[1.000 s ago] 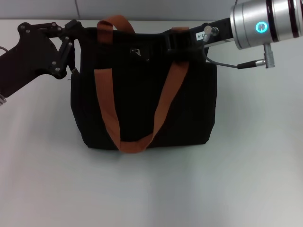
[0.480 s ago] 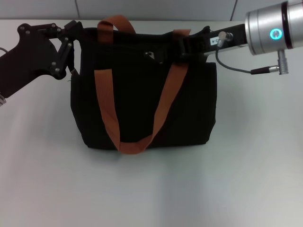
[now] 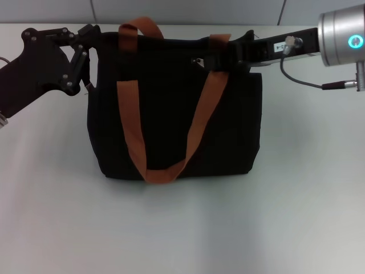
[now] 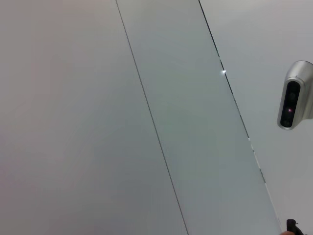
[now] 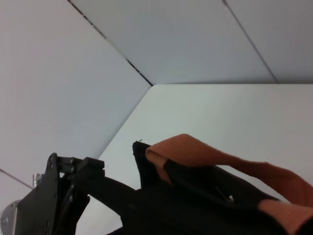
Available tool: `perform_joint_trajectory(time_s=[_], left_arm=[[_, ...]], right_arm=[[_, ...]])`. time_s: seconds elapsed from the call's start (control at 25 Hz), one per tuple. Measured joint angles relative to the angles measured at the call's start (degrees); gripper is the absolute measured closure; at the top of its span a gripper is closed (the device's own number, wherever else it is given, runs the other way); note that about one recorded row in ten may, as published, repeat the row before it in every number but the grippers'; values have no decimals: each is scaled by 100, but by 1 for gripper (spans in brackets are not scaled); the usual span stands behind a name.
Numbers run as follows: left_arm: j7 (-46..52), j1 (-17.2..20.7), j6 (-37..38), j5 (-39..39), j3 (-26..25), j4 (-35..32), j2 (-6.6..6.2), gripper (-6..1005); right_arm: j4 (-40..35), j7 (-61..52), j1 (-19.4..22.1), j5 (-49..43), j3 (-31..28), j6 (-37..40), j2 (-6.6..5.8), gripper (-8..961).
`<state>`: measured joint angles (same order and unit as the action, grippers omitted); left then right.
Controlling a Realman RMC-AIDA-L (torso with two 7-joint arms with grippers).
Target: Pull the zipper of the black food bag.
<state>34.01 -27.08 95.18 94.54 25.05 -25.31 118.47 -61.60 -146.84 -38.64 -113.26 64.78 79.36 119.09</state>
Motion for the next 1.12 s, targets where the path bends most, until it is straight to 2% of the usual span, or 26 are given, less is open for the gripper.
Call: perform_joint_trajectory(time_s=[0.6, 1.12], left_arm=[[0, 2, -18, -3, -9, 0, 1, 976], [0, -7, -34, -14, -9, 0, 1, 976]], right_arm=[[-72, 45, 215, -191, -459, 112, 0, 954], [-72, 53, 283, -206, -550, 143, 0, 955]])
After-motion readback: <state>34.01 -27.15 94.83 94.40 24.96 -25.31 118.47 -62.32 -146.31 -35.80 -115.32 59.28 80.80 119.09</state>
